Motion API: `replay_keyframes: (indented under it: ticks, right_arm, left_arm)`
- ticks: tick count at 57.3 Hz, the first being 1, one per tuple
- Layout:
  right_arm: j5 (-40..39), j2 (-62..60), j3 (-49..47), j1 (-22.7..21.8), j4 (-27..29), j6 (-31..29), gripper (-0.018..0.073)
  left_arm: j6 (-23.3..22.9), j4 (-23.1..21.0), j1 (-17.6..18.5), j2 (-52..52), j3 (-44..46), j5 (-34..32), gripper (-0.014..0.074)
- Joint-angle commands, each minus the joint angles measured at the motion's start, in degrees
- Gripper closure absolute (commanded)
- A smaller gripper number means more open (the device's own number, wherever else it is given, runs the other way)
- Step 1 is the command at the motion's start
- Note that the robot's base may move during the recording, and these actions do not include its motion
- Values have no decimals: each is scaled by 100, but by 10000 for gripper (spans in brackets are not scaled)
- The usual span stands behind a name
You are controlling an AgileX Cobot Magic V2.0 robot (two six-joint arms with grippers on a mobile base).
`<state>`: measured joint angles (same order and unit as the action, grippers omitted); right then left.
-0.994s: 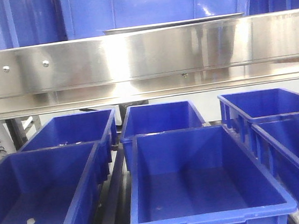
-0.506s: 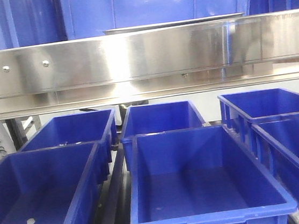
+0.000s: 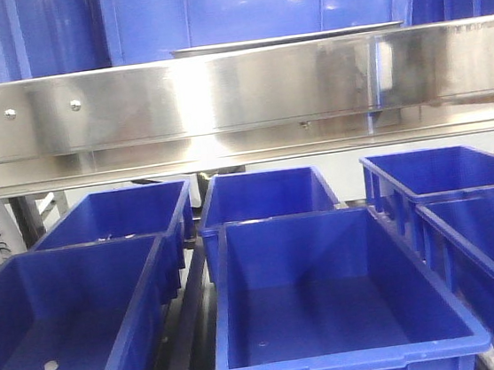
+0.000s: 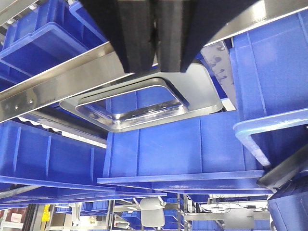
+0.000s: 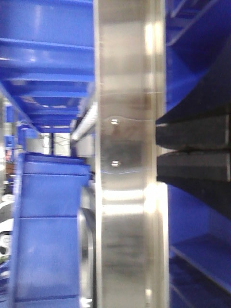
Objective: Stack silver trays without gaps
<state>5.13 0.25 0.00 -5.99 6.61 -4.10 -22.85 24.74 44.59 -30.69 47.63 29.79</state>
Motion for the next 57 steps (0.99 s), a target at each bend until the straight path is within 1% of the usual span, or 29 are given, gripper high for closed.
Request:
replay_keyframes:
  ticks: [1, 57]
  right_arm:
    - [86, -25, 0, -30, -1, 3, 638]
    - [85, -25, 0, -30, -1, 3, 638]
  left_arm:
    - [-34, -4, 47, 22, -23, -84, 616]
    - [-34, -4, 47, 22, -23, -84, 616]
